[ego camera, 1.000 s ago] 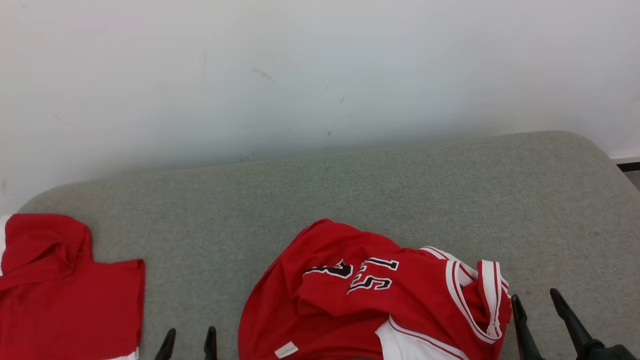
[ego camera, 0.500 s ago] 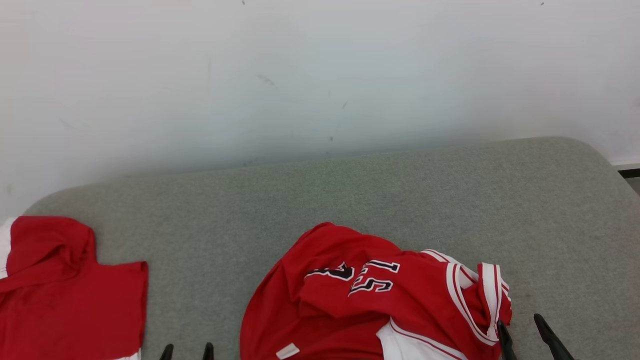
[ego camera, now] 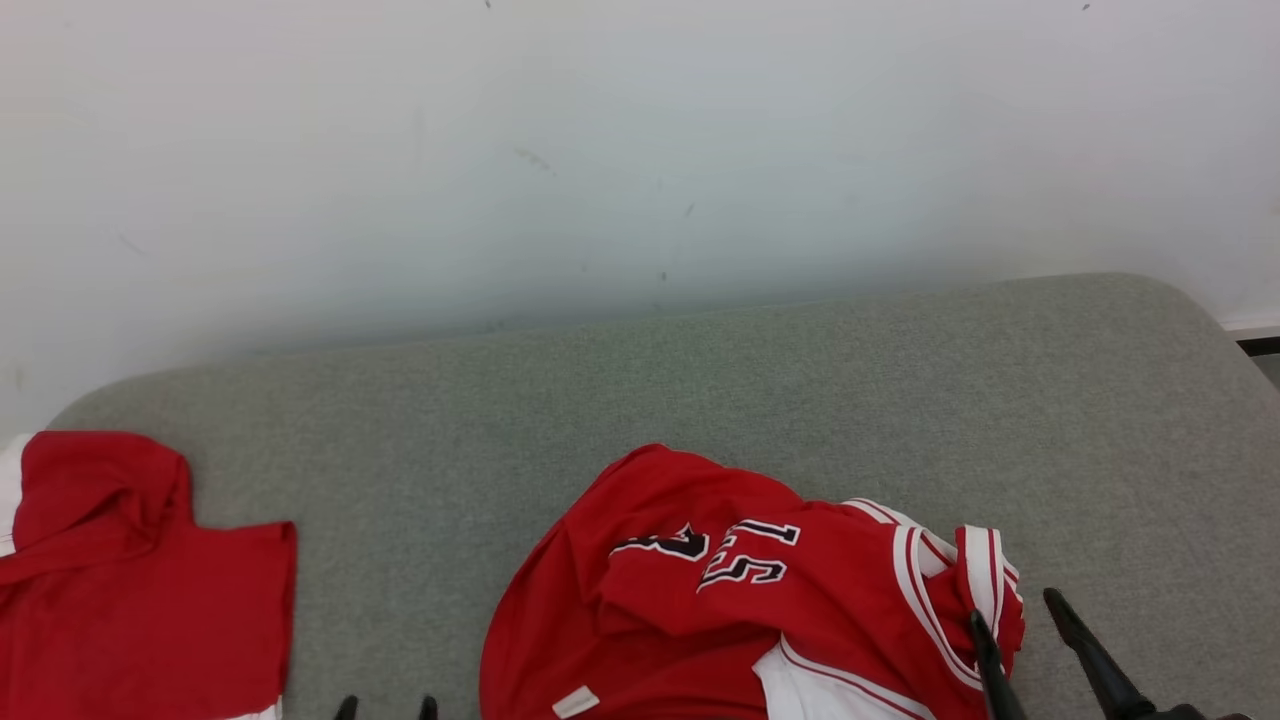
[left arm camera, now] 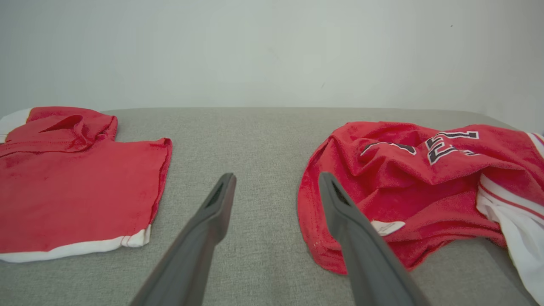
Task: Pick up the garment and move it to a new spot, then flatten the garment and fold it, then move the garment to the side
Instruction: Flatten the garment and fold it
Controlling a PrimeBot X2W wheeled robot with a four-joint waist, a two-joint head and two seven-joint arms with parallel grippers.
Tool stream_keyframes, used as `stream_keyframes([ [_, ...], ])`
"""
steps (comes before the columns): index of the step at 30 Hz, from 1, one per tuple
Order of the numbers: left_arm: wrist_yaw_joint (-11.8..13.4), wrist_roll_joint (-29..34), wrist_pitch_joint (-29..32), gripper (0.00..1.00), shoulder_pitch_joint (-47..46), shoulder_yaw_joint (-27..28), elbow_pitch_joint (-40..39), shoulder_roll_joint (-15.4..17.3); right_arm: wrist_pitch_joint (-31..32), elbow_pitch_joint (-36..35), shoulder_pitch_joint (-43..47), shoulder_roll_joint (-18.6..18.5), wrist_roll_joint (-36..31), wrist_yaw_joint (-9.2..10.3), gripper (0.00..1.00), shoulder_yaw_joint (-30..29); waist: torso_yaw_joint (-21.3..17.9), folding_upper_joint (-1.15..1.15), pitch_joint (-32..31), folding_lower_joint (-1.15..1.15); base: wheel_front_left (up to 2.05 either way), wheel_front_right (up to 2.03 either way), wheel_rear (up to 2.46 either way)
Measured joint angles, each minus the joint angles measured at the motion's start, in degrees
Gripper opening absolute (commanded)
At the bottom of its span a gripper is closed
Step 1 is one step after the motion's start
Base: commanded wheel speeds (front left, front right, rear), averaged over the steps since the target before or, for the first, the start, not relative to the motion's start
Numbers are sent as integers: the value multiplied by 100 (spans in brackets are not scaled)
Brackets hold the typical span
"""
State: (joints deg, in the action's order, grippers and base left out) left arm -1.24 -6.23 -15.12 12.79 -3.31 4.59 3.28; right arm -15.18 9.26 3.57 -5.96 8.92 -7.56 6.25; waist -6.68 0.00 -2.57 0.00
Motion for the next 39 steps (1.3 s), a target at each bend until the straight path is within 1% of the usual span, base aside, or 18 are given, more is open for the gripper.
stream_keyframes([
  [2,-70,99,-1,100,-35,-73,138,14,0,-115,-7,-126,-18,0,100,242,-4,0,1,0,0,0,0],
  [4,-183,207,22,100,-54,-226,360,112,0,-187,-6,-305,-24,0,100,603,-5,0,4,0,0,0,0],
  [8,-314,305,498,100,-220,-453,455,270,166,-163,29,-735,49,0,100,1430,14,0,38,0,0,0,0],
  [12,-413,272,992,100,-342,-621,382,355,472,1,103,-994,199,0,100,2112,29,0,124,0,0,0,0],
  [17,-480,274,1383,100,-469,-809,235,482,681,403,68,-1054,381,0,100,2608,41,0,274,0,0,0,0],
  [18,-506,274,1473,100,-497,-890,181,515,750,577,-26,-1065,385,0,100,2754,48,0,338,0,0,0,0],
  [21,-530,274,1574,100,-620,-996,126,602,764,815,-244,-1022,370,0,100,2914,60,0,483,0,0,0,0],
  [27,-555,270,1636,100,-888,-1169,141,653,833,1310,-613,-940,155,0,100,3042,143,0,781,0,0,0,0],
  [33,-580,249,1652,100,-1082,-1336,289,694,864,1505,-825,-929,120,0,100,3148,248,0,946,0,0,0,0],
  [39,-587,197,1686,100,-1185,-1454,455,775,851,1564,-933,-917,165,-2,100,3184,268,0,1008,0,0,0,0],
])
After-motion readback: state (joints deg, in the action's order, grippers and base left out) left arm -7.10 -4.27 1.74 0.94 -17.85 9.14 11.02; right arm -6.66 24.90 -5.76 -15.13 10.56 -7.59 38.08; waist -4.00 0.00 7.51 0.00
